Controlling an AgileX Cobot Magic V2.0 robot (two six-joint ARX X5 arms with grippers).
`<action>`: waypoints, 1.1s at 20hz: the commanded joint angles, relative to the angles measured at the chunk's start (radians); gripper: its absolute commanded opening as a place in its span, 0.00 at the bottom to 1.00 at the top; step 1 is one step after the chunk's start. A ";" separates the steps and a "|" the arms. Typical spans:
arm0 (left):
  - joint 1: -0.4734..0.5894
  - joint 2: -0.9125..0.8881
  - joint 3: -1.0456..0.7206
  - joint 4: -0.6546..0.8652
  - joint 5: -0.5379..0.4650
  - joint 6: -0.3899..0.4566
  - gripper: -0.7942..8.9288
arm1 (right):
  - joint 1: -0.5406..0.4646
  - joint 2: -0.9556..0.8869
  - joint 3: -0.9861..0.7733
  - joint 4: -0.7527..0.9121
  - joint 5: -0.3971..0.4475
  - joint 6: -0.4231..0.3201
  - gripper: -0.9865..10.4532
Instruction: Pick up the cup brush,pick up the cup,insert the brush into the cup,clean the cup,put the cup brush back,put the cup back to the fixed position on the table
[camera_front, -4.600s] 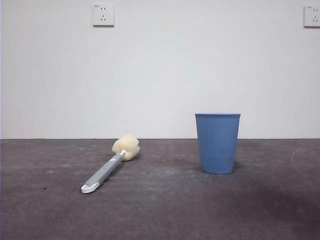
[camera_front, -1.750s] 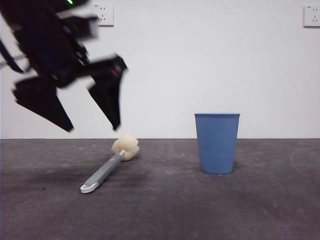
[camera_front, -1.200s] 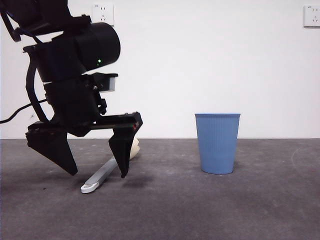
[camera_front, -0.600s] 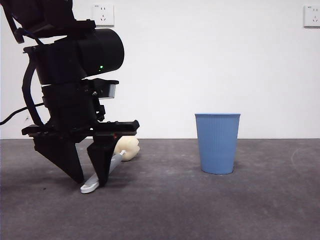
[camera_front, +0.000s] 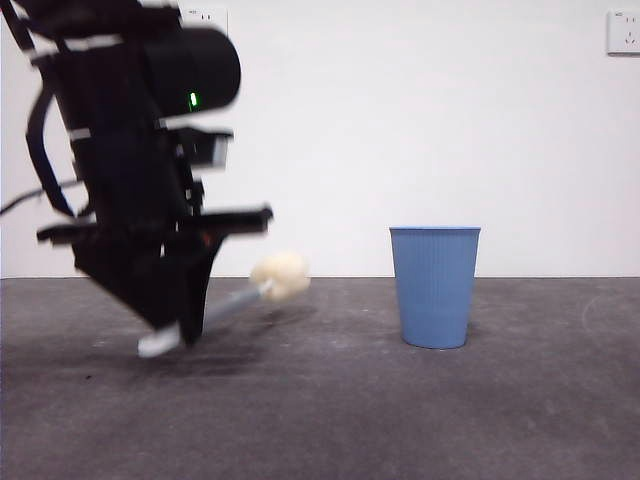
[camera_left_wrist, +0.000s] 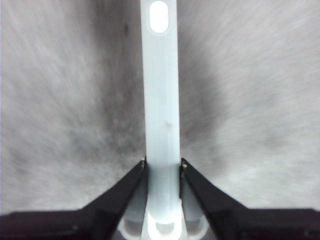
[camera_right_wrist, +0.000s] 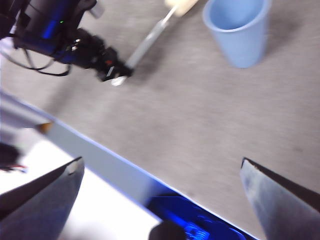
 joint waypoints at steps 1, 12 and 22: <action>-0.006 -0.089 0.000 -0.018 0.000 0.055 0.07 | 0.004 0.007 0.003 0.080 -0.051 0.025 0.61; -0.006 -0.568 0.000 -0.239 0.002 0.155 0.07 | 0.138 0.154 -0.362 0.748 0.173 0.234 0.61; -0.008 -0.614 0.000 -0.336 0.005 0.179 0.07 | 0.400 0.518 -0.492 1.314 0.614 0.194 0.61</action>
